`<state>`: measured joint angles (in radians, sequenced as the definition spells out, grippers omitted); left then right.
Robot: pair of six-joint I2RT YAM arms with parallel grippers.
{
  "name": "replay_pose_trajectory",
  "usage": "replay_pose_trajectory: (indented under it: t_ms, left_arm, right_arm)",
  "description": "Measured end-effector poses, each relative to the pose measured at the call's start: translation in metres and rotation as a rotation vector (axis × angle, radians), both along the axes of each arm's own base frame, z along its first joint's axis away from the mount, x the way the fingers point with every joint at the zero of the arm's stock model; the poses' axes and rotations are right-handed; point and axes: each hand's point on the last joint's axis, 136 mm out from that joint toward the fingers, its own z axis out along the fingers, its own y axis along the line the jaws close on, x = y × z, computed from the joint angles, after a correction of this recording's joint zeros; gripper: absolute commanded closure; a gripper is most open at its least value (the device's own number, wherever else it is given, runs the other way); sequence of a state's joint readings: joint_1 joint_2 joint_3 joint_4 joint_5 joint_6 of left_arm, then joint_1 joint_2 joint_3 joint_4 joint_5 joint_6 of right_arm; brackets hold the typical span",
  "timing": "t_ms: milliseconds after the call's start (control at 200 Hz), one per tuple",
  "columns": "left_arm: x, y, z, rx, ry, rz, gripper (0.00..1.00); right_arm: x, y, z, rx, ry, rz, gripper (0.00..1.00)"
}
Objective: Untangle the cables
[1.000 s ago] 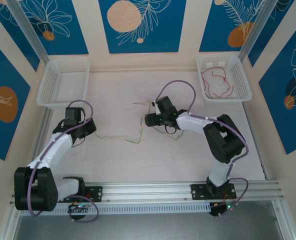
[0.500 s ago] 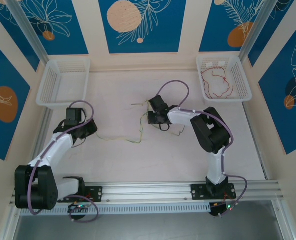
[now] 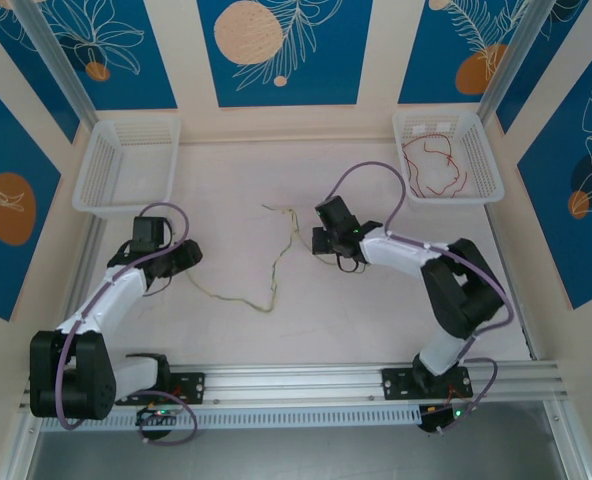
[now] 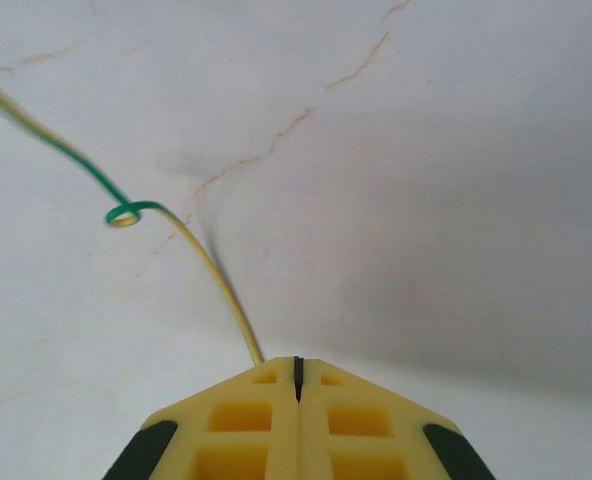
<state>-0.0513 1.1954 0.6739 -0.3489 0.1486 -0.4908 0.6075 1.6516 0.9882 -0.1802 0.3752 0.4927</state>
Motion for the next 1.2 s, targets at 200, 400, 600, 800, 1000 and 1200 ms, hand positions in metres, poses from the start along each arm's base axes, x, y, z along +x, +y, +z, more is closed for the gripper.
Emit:
replay_pose_trajectory:
  t_ms: [200,400,600,800,1000,1200]
  left_arm:
    - [-0.006,-0.010,0.003,0.035,0.001,-0.049,0.40]
    - [-0.008,0.002,0.048,0.120,-0.123,-0.009,0.32]
    - [-0.019,0.012,0.098,0.225,-0.224,0.033,0.29]
    - [-0.015,-0.065,0.163,0.259,-0.381,-0.234,0.28]
    - [-0.005,-0.164,0.120,0.312,-0.337,-0.557,0.25]
    - [-0.012,-0.222,0.041,0.425,-0.205,-0.788,0.24]
  right_arm:
    - [-0.020,-0.008,0.026,0.030,-0.072,0.051,0.99]
    - [-0.031,0.006,0.033,0.053,-0.128,0.148,0.92]
    - [-0.035,0.006,0.052,0.059,-0.206,0.165,0.67]
    - [-0.044,-0.002,0.076,0.118,-0.359,0.183,0.47]
    - [-0.056,-0.017,0.060,0.153,-0.398,0.175,0.47]
    - [-0.051,-0.021,0.058,0.162,-0.391,0.166,0.47]
